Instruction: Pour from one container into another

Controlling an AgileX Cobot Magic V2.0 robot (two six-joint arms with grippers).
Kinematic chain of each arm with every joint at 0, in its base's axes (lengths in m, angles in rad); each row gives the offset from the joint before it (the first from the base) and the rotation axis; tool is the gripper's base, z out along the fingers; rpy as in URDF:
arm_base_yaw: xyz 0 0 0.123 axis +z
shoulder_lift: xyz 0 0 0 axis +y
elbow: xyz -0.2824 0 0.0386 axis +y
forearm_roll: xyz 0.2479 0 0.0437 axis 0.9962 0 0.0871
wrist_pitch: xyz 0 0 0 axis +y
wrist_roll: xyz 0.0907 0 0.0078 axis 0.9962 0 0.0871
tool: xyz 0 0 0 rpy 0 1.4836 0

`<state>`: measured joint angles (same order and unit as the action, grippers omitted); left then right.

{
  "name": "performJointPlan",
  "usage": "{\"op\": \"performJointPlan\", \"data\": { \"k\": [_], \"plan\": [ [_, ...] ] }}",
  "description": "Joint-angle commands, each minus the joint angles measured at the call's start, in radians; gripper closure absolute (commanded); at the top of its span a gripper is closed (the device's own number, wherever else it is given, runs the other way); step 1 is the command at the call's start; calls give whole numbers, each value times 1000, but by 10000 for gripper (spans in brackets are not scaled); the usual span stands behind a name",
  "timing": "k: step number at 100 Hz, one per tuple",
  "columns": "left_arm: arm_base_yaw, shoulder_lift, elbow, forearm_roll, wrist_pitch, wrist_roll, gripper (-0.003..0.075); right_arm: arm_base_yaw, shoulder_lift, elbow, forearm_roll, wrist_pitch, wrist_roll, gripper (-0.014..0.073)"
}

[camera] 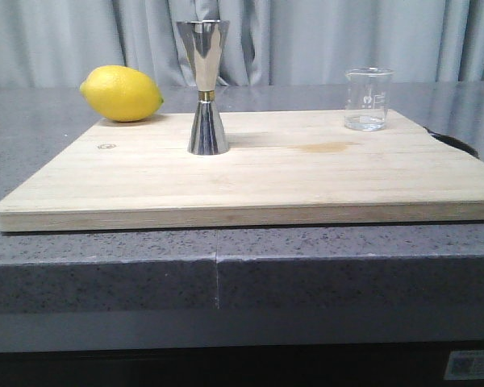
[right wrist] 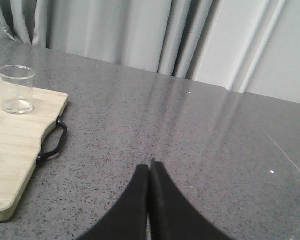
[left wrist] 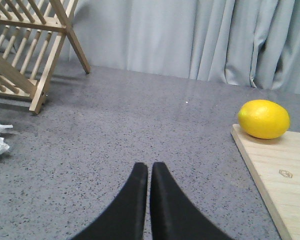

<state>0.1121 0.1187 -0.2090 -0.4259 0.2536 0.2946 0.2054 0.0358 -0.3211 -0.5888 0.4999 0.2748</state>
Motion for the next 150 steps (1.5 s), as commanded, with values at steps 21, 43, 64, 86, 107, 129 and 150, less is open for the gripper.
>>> {"op": "performJointPlan", "data": {
  "k": [21,43,64,86,107,129,150],
  "plan": [
    [0,8,-27,-60,-69,3,739,-4,9,-24,-20,-81,6,666],
    [0,8,-27,-60,-69,3,739,-4,9,-24,-20,-81,6,666],
    [0,8,-27,-60,-69,3,739,-4,9,-24,-20,-81,6,666],
    [0,8,-27,-60,-69,3,739,-4,9,-24,-20,-81,6,666],
    [0,8,-27,-60,-69,3,739,-4,9,-24,-20,-81,6,666],
    [-19,3,-11,37,-92,-2,739,-4,9,-24,-20,-81,6,666],
    [-28,-42,79,386,-172,-362,739,-4,9,-24,-20,-81,6,666]
  ]
}}
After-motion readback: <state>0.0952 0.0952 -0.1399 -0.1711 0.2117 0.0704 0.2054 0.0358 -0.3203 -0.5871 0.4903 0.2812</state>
